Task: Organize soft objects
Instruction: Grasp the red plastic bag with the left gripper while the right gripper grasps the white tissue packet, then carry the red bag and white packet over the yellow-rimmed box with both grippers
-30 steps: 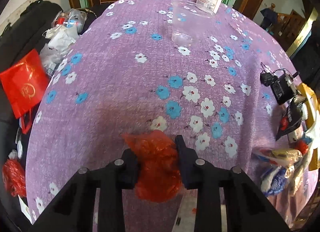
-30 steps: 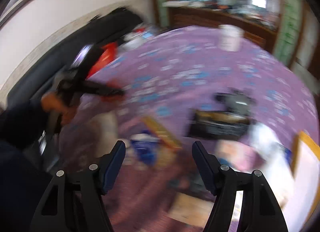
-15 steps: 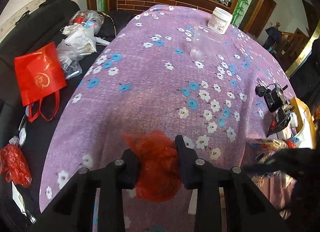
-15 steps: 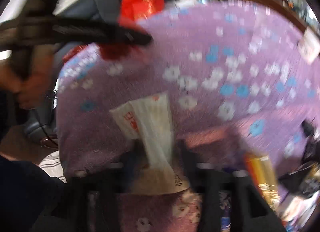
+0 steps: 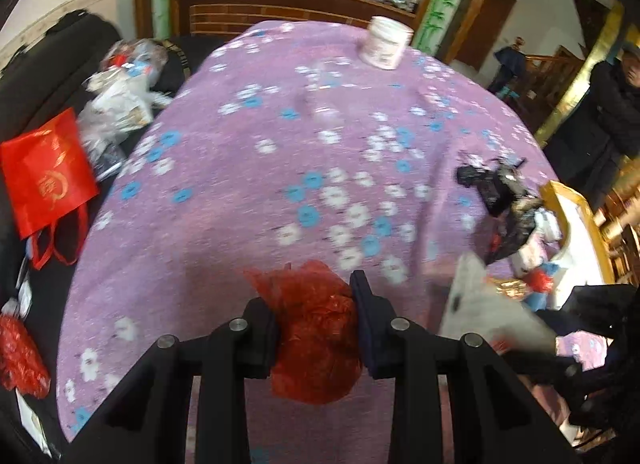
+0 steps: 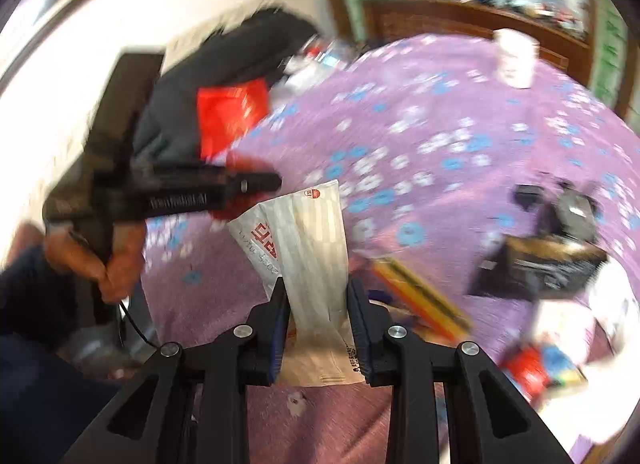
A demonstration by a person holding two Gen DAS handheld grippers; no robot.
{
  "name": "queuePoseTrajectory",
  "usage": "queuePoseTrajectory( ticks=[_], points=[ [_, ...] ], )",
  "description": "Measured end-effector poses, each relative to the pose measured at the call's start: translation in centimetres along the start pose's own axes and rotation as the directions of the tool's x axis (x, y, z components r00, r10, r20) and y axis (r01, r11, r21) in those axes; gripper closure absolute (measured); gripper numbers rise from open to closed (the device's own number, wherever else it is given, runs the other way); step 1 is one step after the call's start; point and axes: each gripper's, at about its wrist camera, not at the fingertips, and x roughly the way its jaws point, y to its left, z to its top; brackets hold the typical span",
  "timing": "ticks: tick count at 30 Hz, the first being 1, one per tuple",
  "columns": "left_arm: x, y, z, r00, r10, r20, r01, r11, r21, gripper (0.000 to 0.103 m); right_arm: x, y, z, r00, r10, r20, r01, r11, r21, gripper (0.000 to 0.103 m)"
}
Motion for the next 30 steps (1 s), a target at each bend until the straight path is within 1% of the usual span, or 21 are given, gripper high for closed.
queuePoseTrajectory(
  ticks=[2,6,12,14,18,23,30],
  points=[
    [0.1,-1.8,0.4,1.000,-0.030,-0.002,0.030,0.999,0.039,0.072,-2.1,-1.5,-0.2,0.999,-0.028,0.041,0.025,0.998,0.062,0.071],
    [0.0,-5.6,1.2,0.996,-0.087,-0.002,0.086,0.989,0.117,0.072,-6.8,-4.8,-2.1,0.988,-0.087,0.127,0.060,0.978,0.201,0.071],
    [-0.6,-11.1,2.1,0.989,-0.150,-0.003,0.147,0.967,0.210,0.072,-12.2,-8.9,-4.6,0.968,-0.164,0.191,0.088,0.931,0.354,0.072],
    [-0.6,-13.2,2.1,0.985,-0.174,-0.010,0.171,0.955,0.243,0.072,-13.3,-10.3,-5.4,0.962,-0.193,0.195,0.105,0.915,0.389,0.072],
    [-0.6,-17.7,2.1,0.977,-0.213,-0.026,0.211,0.929,0.305,0.073,-15.7,-12.9,-7.0,0.951,-0.227,0.210,0.110,0.882,0.457,0.072],
    [-0.5,-23.6,1.9,0.964,-0.262,-0.049,0.261,0.889,0.376,0.073,-18.8,-16.2,-9.3,0.936,-0.273,0.222,0.118,0.837,0.534,0.072],
    [0.6,-31.7,1.8,0.945,-0.314,-0.093,0.322,0.842,0.432,0.073,-23.1,-21.9,-12.4,0.918,-0.339,0.207,0.142,0.766,0.627,0.072]
  ],
)
